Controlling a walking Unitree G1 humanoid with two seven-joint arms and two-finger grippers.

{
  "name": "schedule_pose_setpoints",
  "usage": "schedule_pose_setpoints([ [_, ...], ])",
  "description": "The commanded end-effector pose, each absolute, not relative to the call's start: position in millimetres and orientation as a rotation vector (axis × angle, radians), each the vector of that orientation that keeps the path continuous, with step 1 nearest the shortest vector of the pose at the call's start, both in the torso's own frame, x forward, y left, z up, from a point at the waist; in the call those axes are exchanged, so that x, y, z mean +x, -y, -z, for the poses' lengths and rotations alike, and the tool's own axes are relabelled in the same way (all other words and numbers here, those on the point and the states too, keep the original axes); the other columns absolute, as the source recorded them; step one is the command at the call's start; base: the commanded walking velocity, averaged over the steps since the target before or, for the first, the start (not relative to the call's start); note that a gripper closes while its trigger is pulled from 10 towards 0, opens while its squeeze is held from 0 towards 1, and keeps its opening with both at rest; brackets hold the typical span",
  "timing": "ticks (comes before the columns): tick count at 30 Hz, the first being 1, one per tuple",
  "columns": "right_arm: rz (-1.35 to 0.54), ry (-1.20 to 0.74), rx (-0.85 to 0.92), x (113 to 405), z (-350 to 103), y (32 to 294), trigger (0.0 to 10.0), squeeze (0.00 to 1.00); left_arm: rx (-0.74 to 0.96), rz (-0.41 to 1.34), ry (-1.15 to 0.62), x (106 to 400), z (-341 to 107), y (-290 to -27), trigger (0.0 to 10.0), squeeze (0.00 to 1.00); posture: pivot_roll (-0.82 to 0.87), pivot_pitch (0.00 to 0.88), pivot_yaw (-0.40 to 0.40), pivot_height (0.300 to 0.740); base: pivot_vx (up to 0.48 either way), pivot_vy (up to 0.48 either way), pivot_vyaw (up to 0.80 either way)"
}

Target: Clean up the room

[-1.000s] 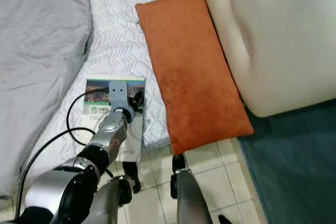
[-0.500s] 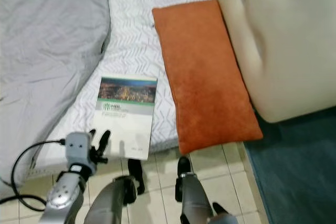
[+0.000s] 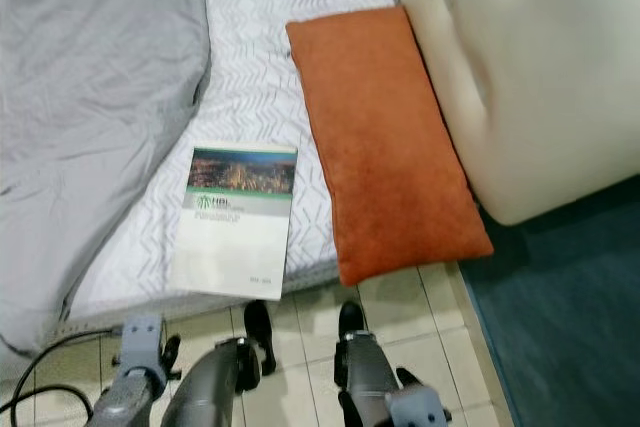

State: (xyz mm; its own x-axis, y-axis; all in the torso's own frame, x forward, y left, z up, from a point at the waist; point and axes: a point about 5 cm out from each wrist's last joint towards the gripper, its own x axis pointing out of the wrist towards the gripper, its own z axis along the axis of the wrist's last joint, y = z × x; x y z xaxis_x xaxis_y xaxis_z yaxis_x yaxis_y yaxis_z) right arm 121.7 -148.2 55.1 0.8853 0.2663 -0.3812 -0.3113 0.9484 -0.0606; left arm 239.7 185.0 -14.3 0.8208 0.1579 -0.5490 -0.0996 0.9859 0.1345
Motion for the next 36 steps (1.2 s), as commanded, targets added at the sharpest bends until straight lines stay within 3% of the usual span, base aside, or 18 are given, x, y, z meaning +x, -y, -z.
schedule_pose_setpoints([
  [1, -0.306, -0.437, -0.105, 111.6, -46.0, 147.8, 10.0, 0.0, 0.121, -0.14, -0.687, 223.1, 35.7, -184.8, 10.0, 0.0, -0.26, 0.525, 0.031, 0.74, 0.0, 0.0, 0.0],
  [13, -0.319, -0.442, -0.11, 108.8, -45.9, 144.0, 10.0, 0.0, 0.013, -0.097, -0.665, 252.3, 39.2, -152.1, 10.0, 0.0, -0.31, 0.537, 0.01, 0.74, 0.0, 0.0, 0.0],
  [21, -0.328, -0.458, -0.115, 100.2, -46.2, 142.1, 10.0, 0.0, 0.032, -0.033, -0.624, 272.1, 27.1, -129.5, 10.0, 0.0, -0.34, 0.548, -0.004, 0.74, 0.0, 0.0, 0.0],
  [30, -0.318, -0.472, -0.121, 93.0, -46.8, 143.5, 10.0, 0.0, 0.017, -0.05, -0.667, 273.3, 28.4, -129.1, 10.0, 0.0, -0.36, 0.556, 0.001, 0.74, 0.0, 0.0, 0.0],
  [36, -0.299, -0.479, -0.117, 89.1, -46.1, 144.6, 10.0, 0.0, 0.034, -0.054, -0.56, 280.8, 18.8, -138.7, 10.0, 0.0, -0.34, 0.555, 0.022, 0.74, 0.0, 0.0, 0.0],
])
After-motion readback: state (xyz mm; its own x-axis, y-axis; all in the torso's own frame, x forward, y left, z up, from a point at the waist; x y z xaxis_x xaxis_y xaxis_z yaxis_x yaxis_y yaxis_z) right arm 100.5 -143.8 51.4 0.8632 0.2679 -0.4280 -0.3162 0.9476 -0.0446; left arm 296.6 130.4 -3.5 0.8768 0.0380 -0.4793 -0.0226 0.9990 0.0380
